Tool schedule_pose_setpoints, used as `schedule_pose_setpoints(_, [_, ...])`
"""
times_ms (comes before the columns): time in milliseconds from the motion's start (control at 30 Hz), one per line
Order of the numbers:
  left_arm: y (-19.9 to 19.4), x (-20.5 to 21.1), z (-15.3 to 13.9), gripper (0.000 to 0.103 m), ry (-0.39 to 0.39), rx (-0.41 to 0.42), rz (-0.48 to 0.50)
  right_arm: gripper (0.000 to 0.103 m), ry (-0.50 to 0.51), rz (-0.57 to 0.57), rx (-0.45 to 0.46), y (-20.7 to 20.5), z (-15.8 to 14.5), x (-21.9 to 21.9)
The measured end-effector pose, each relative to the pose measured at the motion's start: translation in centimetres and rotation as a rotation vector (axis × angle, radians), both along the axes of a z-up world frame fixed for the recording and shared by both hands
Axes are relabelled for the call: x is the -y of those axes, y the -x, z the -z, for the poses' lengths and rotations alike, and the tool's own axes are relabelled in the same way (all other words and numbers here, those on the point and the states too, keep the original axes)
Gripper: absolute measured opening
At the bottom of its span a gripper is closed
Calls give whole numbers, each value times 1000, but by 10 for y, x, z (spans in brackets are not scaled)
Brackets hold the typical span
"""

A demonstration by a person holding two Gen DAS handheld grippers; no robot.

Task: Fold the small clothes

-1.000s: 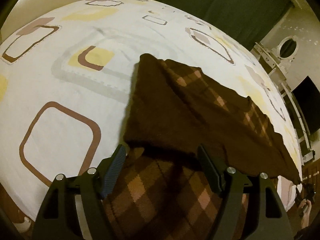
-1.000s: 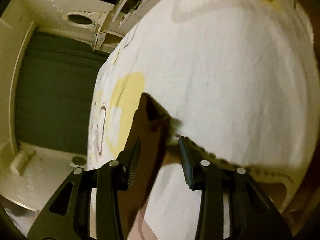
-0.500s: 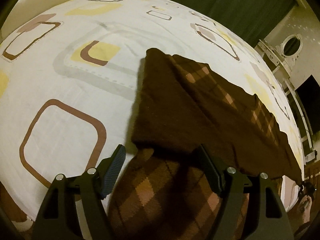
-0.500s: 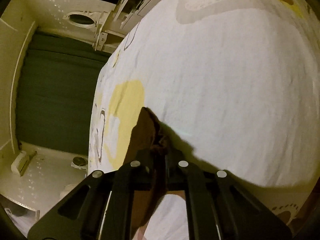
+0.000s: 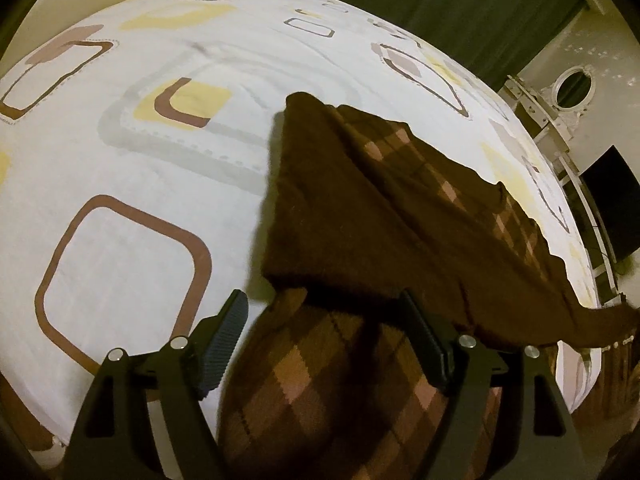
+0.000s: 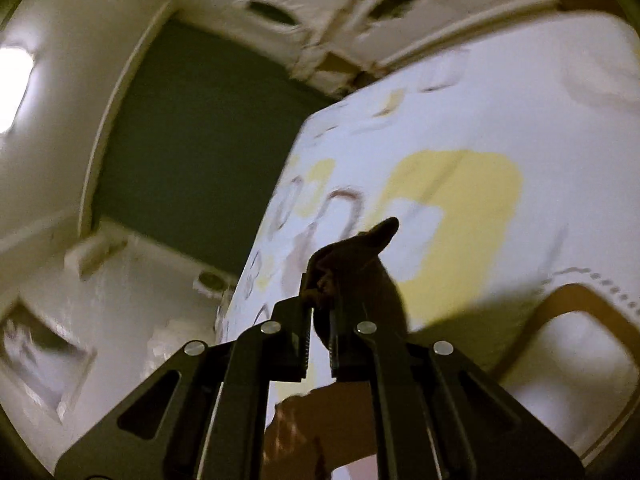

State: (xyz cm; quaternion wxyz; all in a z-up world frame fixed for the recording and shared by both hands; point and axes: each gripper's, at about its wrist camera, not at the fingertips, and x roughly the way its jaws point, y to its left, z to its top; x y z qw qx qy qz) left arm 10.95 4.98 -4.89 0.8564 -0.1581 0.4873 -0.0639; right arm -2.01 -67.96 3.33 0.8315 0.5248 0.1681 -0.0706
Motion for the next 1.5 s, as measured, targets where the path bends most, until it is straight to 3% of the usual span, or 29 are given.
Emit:
schedule_pose_setpoints(133, [4, -3, -4, 77, -1, 12, 8, 7, 155, -148, 8, -35, -41, -80])
schedule_pose_setpoints(333, [10, -13, -7, 77, -3, 18, 5, 7, 256, -368, 15, -78, -57, -197])
schedule_pose_setpoints(633, [13, -27, -6, 78, 42, 13, -7, 7, 321, -638, -50, -115, -36, -373])
schedule_pose_setpoints(933, [12, -41, -5, 78, 39, 19, -9, 7, 356, -859, -116, -138, 9, -523])
schedule_pose_setpoints(1200, [11, -63, 1, 78, 69, 12, -45, 7, 419, -987, -178, -146, 40, -600])
schedule_pose_setpoints(1433, [11, -69, 0, 78, 78, 16, -52, 7, 429, -1030, -241, -146, 70, -626])
schedule_pose_setpoints(1500, [11, -70, 1, 78, 79, 17, -53, 11, 416, -1040, -259, -147, 79, -630])
